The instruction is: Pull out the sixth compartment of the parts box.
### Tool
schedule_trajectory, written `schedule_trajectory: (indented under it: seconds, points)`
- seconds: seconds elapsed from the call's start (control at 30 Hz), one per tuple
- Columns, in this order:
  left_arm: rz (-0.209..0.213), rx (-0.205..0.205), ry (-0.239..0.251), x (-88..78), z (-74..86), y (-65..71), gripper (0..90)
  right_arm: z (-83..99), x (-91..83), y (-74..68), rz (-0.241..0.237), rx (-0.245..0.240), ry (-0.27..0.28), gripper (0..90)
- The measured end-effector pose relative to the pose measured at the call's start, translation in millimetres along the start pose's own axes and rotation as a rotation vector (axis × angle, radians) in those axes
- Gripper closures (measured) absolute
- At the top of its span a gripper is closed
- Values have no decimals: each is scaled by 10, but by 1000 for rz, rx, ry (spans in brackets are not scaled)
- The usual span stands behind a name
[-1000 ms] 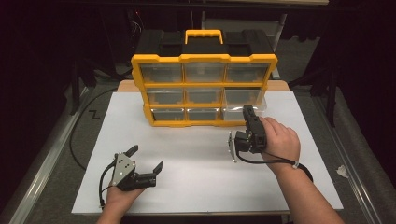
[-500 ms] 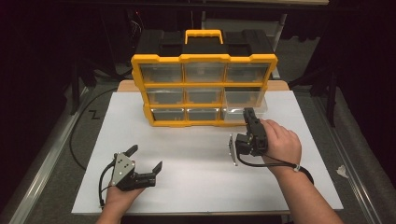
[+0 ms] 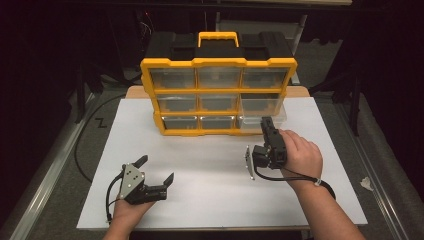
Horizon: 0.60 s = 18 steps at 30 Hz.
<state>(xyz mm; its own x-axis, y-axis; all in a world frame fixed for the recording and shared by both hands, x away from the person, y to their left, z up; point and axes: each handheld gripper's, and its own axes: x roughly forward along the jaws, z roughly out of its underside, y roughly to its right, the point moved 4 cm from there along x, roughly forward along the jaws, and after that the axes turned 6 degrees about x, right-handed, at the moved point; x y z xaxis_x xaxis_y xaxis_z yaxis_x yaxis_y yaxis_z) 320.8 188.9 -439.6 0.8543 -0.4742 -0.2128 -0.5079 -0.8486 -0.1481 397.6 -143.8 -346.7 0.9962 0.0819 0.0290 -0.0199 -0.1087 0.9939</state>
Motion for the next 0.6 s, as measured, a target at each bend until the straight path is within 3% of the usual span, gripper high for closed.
schedule_trajectory:
  seconds: [0.37,0.47,0.53,0.6]
  points:
    - [3,1,2,-2,-1,3,2,15,-109,-21,-42,23,14,633]
    - [3,0,2,-2,-1,3,2,24,-178,-101,-60,47,17,607]
    - [3,1,2,-2,-1,4,2,18,-216,-139,-69,17,29,594]
    - [4,2,1,-3,-1,6,2,29,-253,-212,-84,30,27,585]
